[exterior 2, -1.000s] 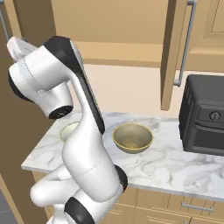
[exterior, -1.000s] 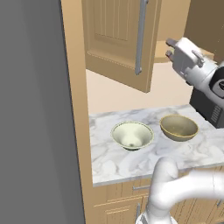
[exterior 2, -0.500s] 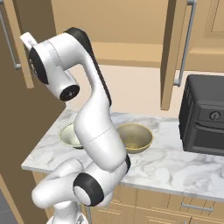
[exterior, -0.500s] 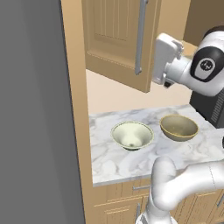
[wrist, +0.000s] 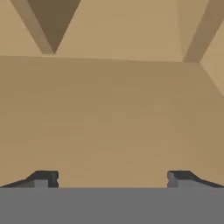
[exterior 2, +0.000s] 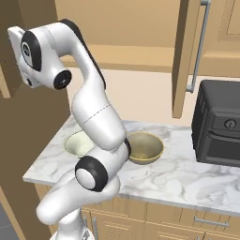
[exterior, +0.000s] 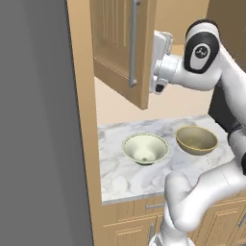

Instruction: Open the cabinet. Pick the bowls from the counter and place them in the cabinet. Then close the cabinet.

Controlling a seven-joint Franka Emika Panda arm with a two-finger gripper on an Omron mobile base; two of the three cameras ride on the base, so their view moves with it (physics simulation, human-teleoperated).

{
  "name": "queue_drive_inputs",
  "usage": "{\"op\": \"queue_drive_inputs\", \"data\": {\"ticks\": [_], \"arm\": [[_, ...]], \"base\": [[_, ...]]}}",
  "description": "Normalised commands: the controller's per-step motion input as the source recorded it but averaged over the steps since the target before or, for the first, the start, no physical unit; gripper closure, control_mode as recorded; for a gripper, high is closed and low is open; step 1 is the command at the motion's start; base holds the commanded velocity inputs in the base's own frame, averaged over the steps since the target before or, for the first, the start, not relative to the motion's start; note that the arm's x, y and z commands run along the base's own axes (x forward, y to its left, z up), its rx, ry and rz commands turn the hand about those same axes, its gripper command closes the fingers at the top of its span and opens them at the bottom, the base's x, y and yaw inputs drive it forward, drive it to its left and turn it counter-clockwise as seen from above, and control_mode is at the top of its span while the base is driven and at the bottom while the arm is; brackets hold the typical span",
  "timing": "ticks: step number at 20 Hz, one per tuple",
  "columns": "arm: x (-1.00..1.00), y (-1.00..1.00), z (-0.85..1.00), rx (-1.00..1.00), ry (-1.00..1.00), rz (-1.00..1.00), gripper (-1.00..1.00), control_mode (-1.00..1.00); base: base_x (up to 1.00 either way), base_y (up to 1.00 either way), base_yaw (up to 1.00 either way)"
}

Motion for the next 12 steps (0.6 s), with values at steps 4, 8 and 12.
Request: {"op": "queue_drive_inputs", "data": {"ticks": [4, 8, 12], "arm": [[-0.23, 1.00, 0.17, 0.00, 0.18, 0.14, -1.00, -1.00], [-0.23, 1.00, 0.06, 0.00, 0.03, 0.05, -1.00, -1.00], [0.01, 0.34, -0.04, 0.00, 0.00, 0.02, -1.00, -1.00]], "base": [[0.00, 0.00, 0.00], [0.00, 0.00, 0.00], [0.00, 0.00, 0.00]]}}
